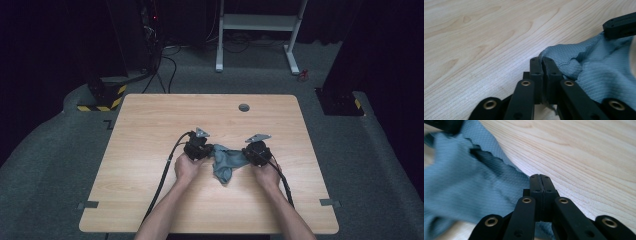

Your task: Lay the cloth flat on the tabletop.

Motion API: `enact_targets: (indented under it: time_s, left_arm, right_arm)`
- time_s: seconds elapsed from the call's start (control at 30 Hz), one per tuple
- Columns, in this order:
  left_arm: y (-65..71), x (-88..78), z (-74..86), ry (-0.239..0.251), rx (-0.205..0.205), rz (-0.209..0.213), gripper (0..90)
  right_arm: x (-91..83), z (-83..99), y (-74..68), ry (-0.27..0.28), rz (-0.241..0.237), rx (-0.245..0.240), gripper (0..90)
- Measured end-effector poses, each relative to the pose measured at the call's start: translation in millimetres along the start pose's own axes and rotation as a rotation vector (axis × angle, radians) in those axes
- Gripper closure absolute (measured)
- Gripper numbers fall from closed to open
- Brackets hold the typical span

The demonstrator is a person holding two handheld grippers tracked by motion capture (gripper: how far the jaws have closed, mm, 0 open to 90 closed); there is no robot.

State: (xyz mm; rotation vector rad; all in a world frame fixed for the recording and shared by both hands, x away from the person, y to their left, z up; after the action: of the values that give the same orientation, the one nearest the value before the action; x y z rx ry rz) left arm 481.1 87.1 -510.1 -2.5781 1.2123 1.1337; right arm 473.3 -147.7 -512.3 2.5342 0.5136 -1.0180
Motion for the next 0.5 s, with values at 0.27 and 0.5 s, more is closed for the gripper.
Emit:
enact_targets:
  time_s: [0.27, 0.5]
  left_arm:
    - [6.0, -21.3, 9.9, 0.033, 0.003, 0.003, 61.7]
    - [13.0, -23.7, 22.0, -0.012, 0.015, 0.009, 55.5]
  right_arm:
    - [-16.6, -0.1, -7.9, 0.067, -0.055, 0.03, 73.7]
    - [-34.6, -5.3, -45.1, 0.12, -0.201, -0.033, 62.5]
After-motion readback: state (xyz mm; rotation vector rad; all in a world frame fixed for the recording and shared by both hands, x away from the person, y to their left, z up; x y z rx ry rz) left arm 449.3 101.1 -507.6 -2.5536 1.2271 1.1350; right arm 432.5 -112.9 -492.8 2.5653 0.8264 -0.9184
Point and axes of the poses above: each handheld gripper's, and its own axes: x roughly forward along the jaws, z roughly out of its underside, y roughly to its right, the point moved 1 cm from there along x, roughly forward along the jaws, and after that the axes turned 12 degrees about z, right-handed, at the moved point
